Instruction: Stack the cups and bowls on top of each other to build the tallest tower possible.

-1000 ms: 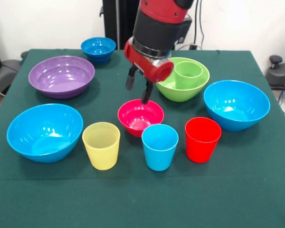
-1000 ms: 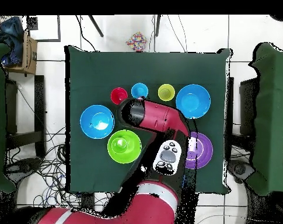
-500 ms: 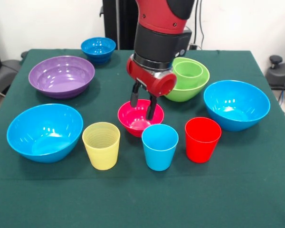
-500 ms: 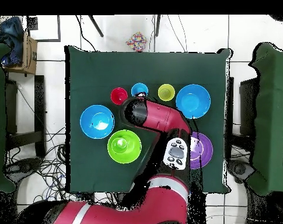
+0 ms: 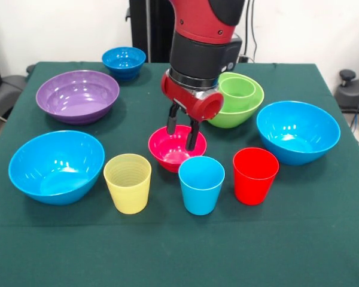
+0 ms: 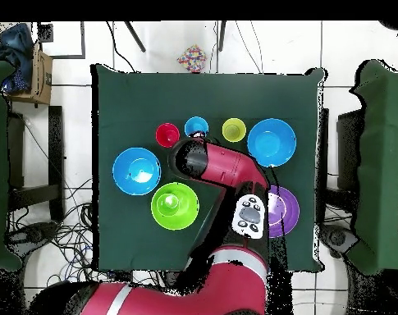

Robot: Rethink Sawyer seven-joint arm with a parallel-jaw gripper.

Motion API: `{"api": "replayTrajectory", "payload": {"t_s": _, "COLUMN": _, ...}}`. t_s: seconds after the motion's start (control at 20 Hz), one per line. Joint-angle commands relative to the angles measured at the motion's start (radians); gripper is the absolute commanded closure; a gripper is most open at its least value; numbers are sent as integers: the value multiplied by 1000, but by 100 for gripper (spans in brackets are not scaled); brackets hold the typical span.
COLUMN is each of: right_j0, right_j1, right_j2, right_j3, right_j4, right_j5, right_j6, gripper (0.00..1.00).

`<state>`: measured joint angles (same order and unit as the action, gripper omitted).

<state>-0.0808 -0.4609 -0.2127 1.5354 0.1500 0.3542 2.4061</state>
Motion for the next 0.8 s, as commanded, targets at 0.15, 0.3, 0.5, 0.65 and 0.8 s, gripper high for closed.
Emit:
{"api": "replayTrajectory", "payload": {"t_s": 0.15, "right_j0": 0, "right_j1": -12, "right_j2": 81, "right_j3": 59, "right_j4": 11, "right_j5": 106, "right_j6": 78, "gripper": 0}}
{"api": "replayTrajectory", "payload": {"t_s": 0.3, "right_j0": -12, "right_j1": -24, "right_j2": 83, "right_j3": 78, "right_j4": 8, "right_j5": 100, "right_j6": 73, "gripper": 0}}
{"api": "replayTrajectory", "payload": {"t_s": 0.5, "right_j0": -22, "right_j1": -31, "right_j2": 89, "right_j3": 97, "right_j4": 8, "right_j5": 95, "right_j6": 70, "gripper": 0}}
{"api": "replayTrajectory", "payload": {"t_s": 0.65, "right_j0": -37, "right_j1": -31, "right_j2": 95, "right_j3": 116, "right_j4": -1, "right_j5": 79, "right_j6": 57, "gripper": 0}}
{"api": "replayTrajectory", "payload": {"t_s": 0.8, "right_j0": -43, "right_j1": -23, "right_j2": 90, "right_j3": 118, "right_j4": -20, "right_j5": 80, "right_j6": 36, "gripper": 0}}
